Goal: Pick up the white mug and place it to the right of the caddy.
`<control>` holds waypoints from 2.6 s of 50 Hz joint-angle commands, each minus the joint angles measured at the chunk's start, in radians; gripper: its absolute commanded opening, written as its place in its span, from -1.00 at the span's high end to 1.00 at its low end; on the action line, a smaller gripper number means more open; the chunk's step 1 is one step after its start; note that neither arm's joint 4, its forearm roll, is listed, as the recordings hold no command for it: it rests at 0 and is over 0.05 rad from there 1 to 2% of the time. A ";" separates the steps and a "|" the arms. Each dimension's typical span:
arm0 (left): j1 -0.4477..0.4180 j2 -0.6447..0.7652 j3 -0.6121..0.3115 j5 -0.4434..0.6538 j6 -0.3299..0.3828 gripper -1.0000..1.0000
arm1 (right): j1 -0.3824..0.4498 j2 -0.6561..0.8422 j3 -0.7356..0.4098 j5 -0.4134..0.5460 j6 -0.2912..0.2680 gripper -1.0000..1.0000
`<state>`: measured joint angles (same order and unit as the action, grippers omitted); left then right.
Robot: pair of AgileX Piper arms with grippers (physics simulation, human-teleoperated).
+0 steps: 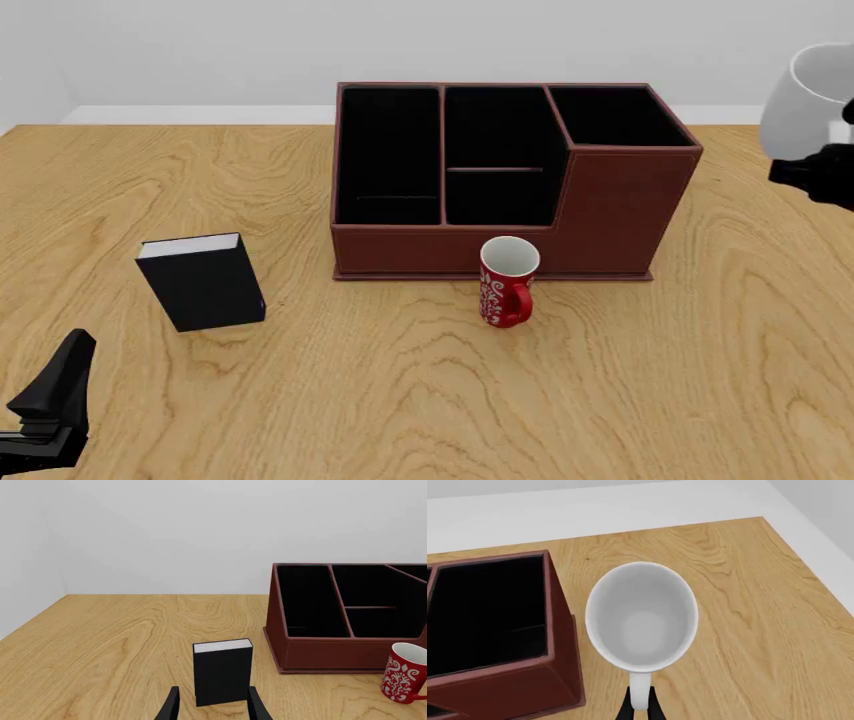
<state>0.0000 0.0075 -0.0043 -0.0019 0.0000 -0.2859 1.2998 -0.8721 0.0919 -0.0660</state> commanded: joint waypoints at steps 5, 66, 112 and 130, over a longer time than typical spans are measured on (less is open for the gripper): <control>0.000 0.000 0.000 0.000 0.000 -1.00 | 0.000 0.049 -0.053 0.008 0.010 1.00; 0.000 0.000 0.000 0.000 0.000 -1.00 | -0.016 0.291 -0.069 -0.100 0.015 1.00; 0.000 0.000 0.000 0.000 0.000 -1.00 | -0.005 0.337 -0.002 -0.172 0.030 1.00; 0.000 0.000 0.000 0.000 0.000 -1.00 | -0.001 0.348 -0.001 -0.179 0.031 1.00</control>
<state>0.0000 0.0075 -0.0043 -0.0019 0.0000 -0.2878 1.6435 -0.8715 -0.0788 -0.0445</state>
